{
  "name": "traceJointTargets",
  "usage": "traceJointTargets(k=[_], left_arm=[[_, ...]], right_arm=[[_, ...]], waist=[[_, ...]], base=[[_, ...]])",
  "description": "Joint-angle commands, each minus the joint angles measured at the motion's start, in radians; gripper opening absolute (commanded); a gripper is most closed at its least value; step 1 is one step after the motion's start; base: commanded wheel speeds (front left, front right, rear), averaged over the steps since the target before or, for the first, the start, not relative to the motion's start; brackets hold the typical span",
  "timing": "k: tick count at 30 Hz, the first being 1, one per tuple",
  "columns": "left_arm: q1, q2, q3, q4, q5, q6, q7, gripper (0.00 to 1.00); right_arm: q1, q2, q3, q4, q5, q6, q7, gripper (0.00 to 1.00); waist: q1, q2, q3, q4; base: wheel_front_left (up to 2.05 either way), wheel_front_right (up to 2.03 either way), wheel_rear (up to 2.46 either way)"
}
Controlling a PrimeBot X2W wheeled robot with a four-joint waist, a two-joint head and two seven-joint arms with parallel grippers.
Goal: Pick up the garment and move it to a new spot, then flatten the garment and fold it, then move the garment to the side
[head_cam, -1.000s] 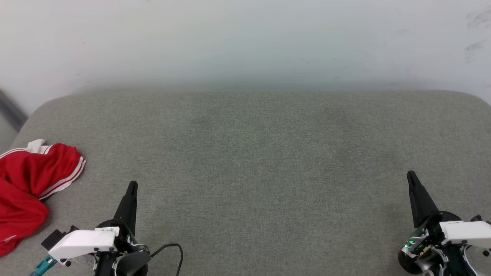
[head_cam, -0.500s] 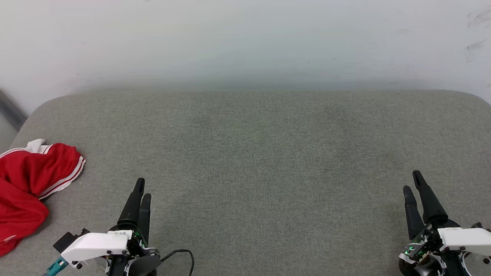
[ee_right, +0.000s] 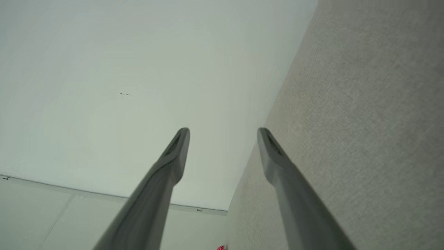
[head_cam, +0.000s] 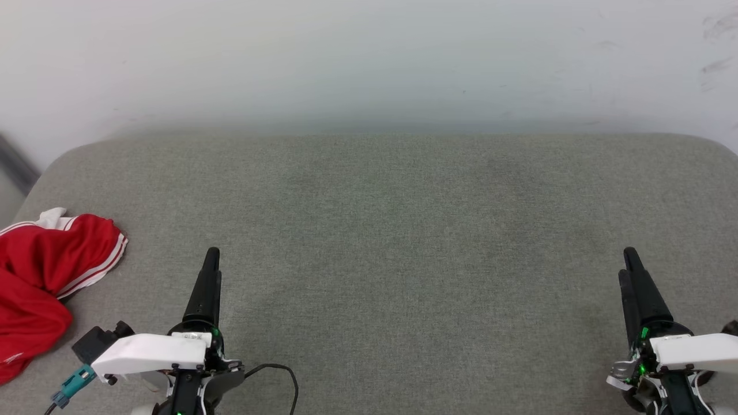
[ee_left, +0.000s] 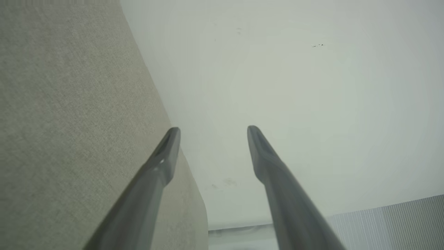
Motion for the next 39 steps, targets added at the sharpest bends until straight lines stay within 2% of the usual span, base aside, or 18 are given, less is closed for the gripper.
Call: traceJointTargets(k=[1, 19, 29, 39], left_arm=[[-0.029, 0.002, -0.006, -0.021, 0.044, -0.001, -0.01, 1.0], [-0.046, 0.003, -0.05, -0.032, 0.463, 0.006, -0.077, 1.0], [-0.058, 0.003, -0.078, -0.013, 0.687, 0.018, -0.109, 1.0], [-0.055, 0.003, -0.087, -0.003, 0.855, 0.02, -0.138, 1.0]], right_arm=[[-0.032, -0.013, -0.002, -0.021, -0.047, 0.0, -0.01, 1.0], [-0.038, -0.022, 0.016, -0.056, -0.566, 0.0, -0.077, 1.0], [-0.041, -0.024, 0.015, -0.049, -0.771, 0.0, -0.109, 1.0], [-0.039, -0.024, 0.015, -0.049, -0.936, 0.0, -0.13, 1.0]], waist=[[0.0, -0.0001, 0.001, 0.0], [0.0, -0.0001, 0.01, 0.005], [0.0, -0.0001, 0.01, 0.009], [0.0, -0.0001, 0.01, 0.011]], base=[[0.0, 0.0, 0.0], [0.0, 0.0, 0.0], [0.0, 0.0, 0.0], [0.0, 0.0, 0.0]])
